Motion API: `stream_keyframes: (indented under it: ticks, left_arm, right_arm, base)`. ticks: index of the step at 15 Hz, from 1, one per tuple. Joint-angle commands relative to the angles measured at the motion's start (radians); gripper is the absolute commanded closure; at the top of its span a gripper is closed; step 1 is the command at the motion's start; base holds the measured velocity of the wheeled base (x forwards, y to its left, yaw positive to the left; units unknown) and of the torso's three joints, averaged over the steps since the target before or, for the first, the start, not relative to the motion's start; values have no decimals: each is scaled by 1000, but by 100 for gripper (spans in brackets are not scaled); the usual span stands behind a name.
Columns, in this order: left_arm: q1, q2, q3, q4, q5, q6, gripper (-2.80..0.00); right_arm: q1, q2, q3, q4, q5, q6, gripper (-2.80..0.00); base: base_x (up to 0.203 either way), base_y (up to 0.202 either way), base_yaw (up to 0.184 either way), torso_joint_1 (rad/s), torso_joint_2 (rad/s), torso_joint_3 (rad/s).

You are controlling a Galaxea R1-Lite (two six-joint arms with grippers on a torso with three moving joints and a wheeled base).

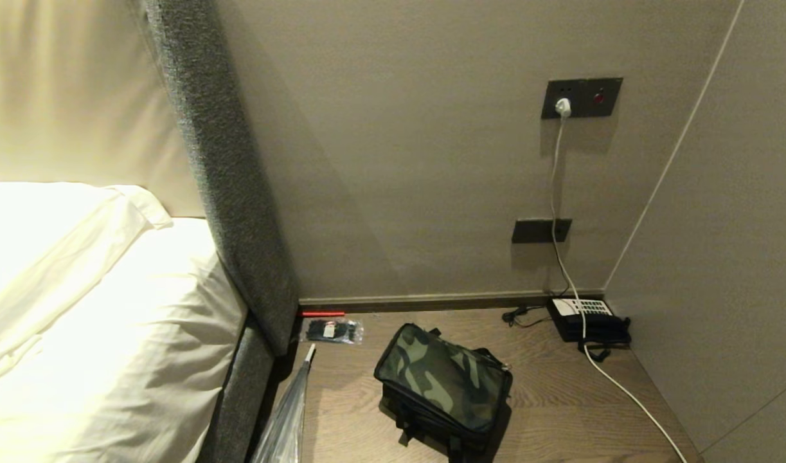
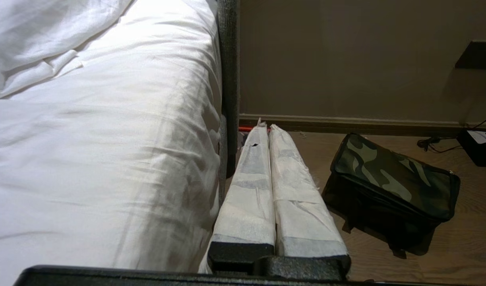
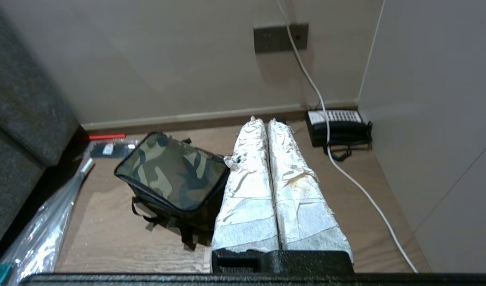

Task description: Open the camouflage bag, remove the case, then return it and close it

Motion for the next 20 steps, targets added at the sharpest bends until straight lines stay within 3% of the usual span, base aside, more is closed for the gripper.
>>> stream_keyframes:
  ticks: [1, 20]
  left_arm:
    - [0, 0, -2, 0, -1, 7, 0]
    - [0, 0, -1, 0, 0, 8, 0]
  right_arm:
    - [0, -18, 14, -1, 0, 0, 0]
    - [0, -18, 14, -1, 0, 2, 0]
  base:
    - [0, 0, 0, 2, -2, 197]
    - [0, 0, 0, 0, 1, 18]
